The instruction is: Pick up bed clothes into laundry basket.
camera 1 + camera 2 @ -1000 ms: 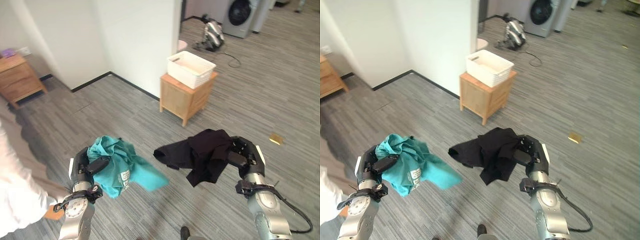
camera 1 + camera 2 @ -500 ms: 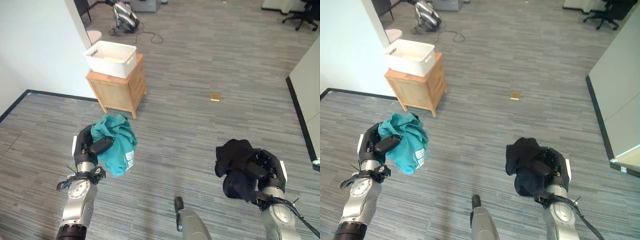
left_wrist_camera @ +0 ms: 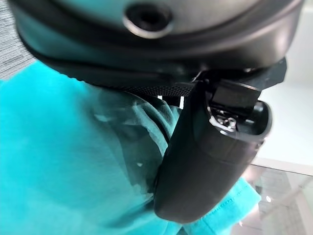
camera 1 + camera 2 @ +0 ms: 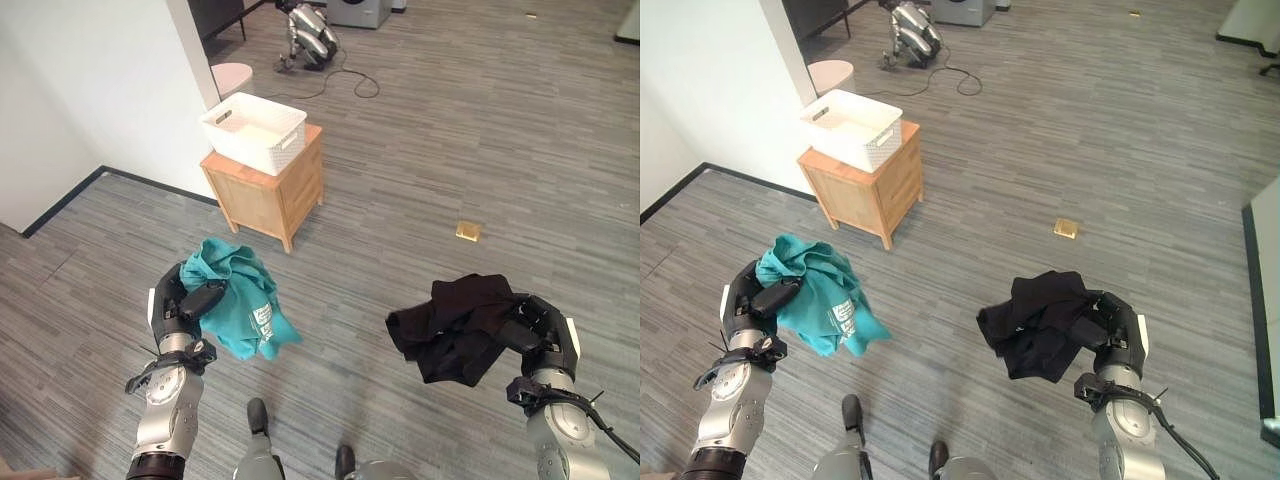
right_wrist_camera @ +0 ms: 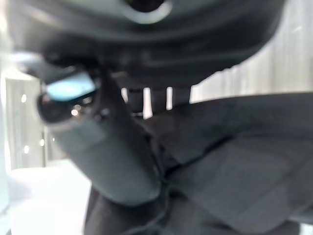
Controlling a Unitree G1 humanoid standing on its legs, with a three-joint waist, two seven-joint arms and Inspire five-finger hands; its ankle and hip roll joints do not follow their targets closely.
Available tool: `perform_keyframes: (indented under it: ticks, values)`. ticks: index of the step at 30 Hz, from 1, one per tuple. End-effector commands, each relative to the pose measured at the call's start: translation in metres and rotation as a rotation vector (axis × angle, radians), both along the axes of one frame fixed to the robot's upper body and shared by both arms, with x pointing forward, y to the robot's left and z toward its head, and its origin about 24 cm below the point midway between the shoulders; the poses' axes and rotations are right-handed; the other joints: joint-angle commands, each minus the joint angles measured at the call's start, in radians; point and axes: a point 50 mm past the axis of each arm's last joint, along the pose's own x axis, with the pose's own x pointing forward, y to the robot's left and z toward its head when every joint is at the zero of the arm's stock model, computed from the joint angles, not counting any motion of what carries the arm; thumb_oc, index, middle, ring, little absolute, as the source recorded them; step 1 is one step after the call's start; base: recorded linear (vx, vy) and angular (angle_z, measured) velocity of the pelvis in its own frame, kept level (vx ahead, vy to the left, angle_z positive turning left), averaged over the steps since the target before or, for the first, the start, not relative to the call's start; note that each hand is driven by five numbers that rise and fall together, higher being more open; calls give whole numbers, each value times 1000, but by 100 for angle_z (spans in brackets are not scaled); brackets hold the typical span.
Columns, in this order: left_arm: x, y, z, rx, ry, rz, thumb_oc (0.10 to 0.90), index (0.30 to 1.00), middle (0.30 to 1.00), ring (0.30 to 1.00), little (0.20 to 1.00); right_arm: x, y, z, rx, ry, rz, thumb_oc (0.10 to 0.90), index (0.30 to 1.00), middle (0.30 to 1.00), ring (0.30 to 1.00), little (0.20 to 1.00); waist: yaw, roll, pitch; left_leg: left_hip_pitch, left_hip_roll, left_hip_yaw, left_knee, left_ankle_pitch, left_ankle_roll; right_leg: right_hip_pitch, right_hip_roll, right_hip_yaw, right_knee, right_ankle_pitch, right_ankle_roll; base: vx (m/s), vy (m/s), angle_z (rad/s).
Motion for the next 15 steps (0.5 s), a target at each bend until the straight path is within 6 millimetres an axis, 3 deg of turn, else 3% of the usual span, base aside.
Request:
perform_keyframes:
  ticks: [1, 2, 3, 4, 7, 8, 9, 10, 15]
  values:
    - [6, 28, 70, 171, -314, 72, 400, 300, 300, 300, 300, 22, 5, 79, -178, -341, 94, 400, 300, 300, 300, 300, 24, -32, -103, 13, -28, 62, 111, 51, -25, 239, -236, 72, 5, 46, 184, 544, 247, -65]
    - [5, 29, 73, 179, -323, 64, 400, 300, 300, 300, 300, 24, 8, 79, -173, -342, 105, 400, 300, 300, 300, 300, 29, -36, -105, 25, -51, 76, 124, 13, 1, 199, -270, 71, 92, 100, 195, 688, 342, -67]
    - [5, 29, 73, 173, -324, 68, 400, 300, 300, 300, 300, 26, 10, 78, -170, -342, 106, 400, 300, 300, 300, 300, 31, -41, -101, 54, -75, 95, 124, -9, 27, 148, -300, 86, 193, 196, 200, 430, 277, -45]
    - [5, 29, 74, 177, -327, 67, 400, 300, 300, 300, 300, 27, 11, 78, -166, -340, 112, 400, 300, 300, 300, 300, 34, -40, -90, 76, -92, 105, 122, -27, 47, 99, -302, 106, 297, 269, 197, 416, 260, -31]
    - [7, 30, 77, 194, -332, 57, 400, 300, 300, 300, 300, 28, 12, 83, -184, -357, 114, 400, 300, 300, 300, 300, 6, -23, -57, 163, -116, 104, 93, -71, 87, -25, -263, 138, 470, 328, 195, 371, 196, -19]
    - [7, 31, 77, 202, -326, 56, 400, 300, 300, 300, 300, 28, 12, 83, -183, -363, 107, 400, 300, 300, 300, 300, 0, -18, -52, 189, -127, 109, 80, -89, 99, -53, -277, 122, 503, 338, 199, 327, 174, 14]
    - [7, 31, 78, 207, -326, 53, 400, 300, 300, 300, 300, 27, 10, 83, -183, -360, 99, 400, 300, 300, 300, 300, -7, -12, -49, 215, -135, 113, 66, -99, 106, -84, -289, 103, 513, 343, 199, 372, 173, 28]
    - [8, 31, 79, 203, -331, 47, 400, 300, 300, 300, 300, 26, 8, 83, -190, -356, 95, 400, 300, 300, 300, 300, -22, -11, -42, 250, -151, 104, 40, -110, 108, -117, -284, 99, 518, 309, 198, 352, 129, 15]
    - [17, 24, 79, 188, -329, -1, 400, 300, 300, 300, 300, 18, -7, 87, -227, -345, 74, 400, 300, 300, 300, 300, -86, 2, -22, 336, -168, 44, 11, -154, 102, -232, -174, 150, 429, 174, 188, 341, -18, 31]
